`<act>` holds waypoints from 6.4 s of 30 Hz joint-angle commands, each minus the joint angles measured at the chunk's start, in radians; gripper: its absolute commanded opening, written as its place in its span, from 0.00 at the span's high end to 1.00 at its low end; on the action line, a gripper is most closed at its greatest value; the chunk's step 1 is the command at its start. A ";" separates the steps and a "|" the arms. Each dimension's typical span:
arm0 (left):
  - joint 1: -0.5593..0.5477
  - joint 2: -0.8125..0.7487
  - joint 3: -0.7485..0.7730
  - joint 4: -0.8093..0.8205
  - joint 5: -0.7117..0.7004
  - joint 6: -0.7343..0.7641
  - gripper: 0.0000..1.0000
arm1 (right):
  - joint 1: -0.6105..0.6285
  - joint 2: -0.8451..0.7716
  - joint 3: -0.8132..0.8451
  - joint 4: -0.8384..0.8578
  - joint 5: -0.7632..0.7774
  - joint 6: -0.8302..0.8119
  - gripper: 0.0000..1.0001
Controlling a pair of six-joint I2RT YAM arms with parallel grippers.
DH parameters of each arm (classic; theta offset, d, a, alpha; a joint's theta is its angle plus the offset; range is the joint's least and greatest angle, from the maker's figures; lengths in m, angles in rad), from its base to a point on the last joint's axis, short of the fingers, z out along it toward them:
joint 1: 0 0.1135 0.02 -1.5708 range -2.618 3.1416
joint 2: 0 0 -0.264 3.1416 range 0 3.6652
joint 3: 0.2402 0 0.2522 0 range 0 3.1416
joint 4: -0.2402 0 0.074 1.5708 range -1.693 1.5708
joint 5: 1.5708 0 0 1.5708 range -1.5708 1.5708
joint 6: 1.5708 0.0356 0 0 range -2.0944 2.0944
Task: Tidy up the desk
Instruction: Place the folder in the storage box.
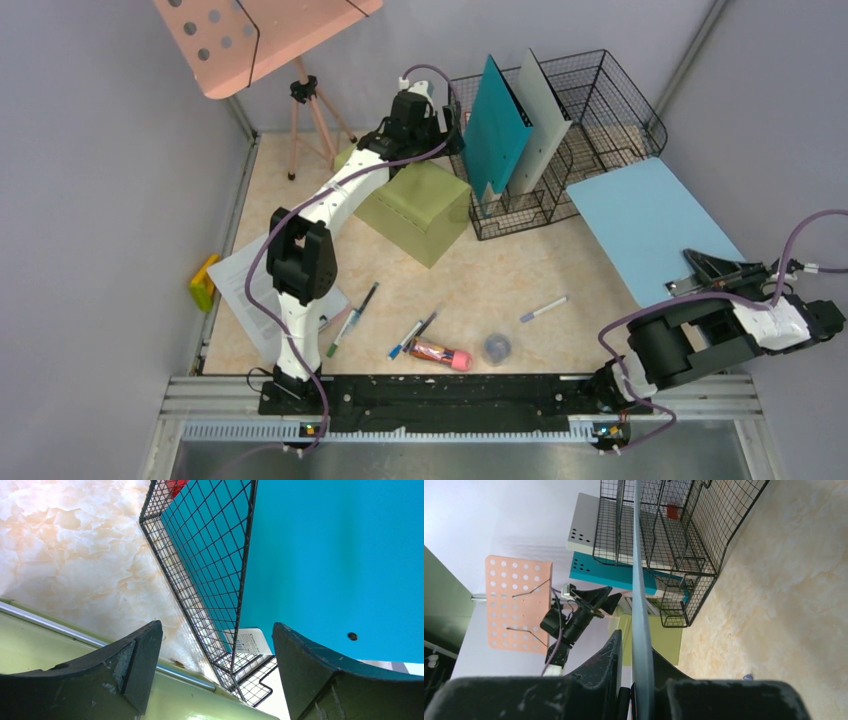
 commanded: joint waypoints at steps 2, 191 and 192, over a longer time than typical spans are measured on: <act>0.004 -0.053 -0.013 0.009 -0.001 0.017 0.14 | -0.015 0.039 0.092 -0.103 -0.065 -0.132 1.00; -0.029 0.016 0.011 0.023 0.011 0.103 0.13 | 0.236 0.058 -0.155 1.125 0.067 0.919 1.00; -0.034 0.031 0.035 0.014 0.003 0.112 0.13 | 0.235 0.058 -0.154 1.124 0.069 0.916 1.00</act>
